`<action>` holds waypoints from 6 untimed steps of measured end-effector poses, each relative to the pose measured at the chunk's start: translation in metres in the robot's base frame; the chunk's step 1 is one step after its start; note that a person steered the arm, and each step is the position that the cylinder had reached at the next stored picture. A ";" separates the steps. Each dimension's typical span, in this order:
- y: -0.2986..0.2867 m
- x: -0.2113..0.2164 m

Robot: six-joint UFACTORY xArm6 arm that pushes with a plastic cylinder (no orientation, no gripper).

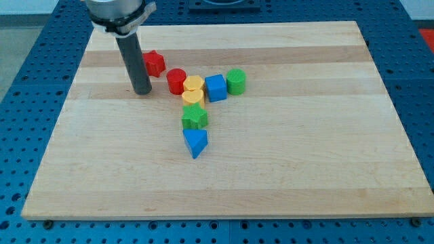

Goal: Slide the red circle slightly up

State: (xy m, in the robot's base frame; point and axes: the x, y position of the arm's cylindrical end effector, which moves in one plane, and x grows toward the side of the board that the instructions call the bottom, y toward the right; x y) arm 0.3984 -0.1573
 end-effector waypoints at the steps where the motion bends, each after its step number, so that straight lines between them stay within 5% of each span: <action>1: 0.042 -0.002; 2: 0.049 -0.004; 4: 0.063 -0.108; 6: 0.061 -0.128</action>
